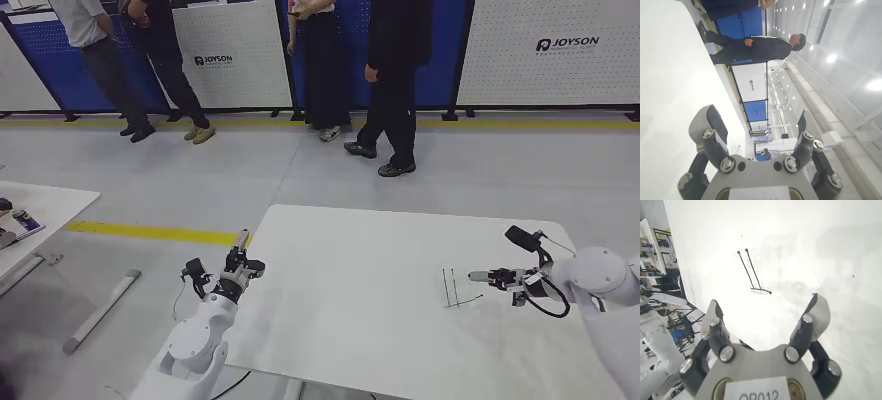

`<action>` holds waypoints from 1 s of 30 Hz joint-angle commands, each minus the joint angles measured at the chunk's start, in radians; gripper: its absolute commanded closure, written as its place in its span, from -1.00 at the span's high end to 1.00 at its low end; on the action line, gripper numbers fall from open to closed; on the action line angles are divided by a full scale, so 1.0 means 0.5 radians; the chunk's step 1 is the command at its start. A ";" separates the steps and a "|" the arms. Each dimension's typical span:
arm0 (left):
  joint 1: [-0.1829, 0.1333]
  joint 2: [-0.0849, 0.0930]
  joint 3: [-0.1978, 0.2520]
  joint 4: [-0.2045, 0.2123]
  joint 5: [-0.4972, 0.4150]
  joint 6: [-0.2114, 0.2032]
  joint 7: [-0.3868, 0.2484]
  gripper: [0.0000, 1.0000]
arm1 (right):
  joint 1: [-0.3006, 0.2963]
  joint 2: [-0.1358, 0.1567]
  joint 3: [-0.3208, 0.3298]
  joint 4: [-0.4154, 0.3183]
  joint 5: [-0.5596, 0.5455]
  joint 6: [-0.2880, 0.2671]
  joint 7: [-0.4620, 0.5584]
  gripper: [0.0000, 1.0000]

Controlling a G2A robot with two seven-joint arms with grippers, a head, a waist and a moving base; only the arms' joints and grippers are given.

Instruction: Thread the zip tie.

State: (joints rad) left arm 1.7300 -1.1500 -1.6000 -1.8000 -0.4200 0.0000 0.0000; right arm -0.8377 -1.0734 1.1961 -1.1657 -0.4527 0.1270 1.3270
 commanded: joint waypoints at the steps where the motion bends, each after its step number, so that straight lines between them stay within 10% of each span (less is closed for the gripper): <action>1: 0.000 0.000 0.000 0.000 0.000 0.000 0.000 1.00 | 0.000 0.000 0.000 0.000 0.000 0.000 0.001 1.00; 8: 0.000 0.000 0.000 0.000 0.000 0.000 0.000 1.00 | -0.005 -0.001 0.013 -0.009 0.055 -0.043 0.000 1.00; 18: 0.000 0.000 0.000 0.000 0.000 0.000 0.000 1.00 | -0.003 0.023 0.058 0.281 0.481 -0.742 0.126 1.00; 30: 0.000 0.000 0.000 0.000 0.000 0.000 0.000 1.00 | 0.060 0.018 0.001 0.371 0.458 -0.647 0.126 1.00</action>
State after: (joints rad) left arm 1.7300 -1.1500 -1.6000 -1.8000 -0.4200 0.0000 0.0000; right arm -0.8080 -1.0642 1.1969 -0.9803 -0.2239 -0.1966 1.3900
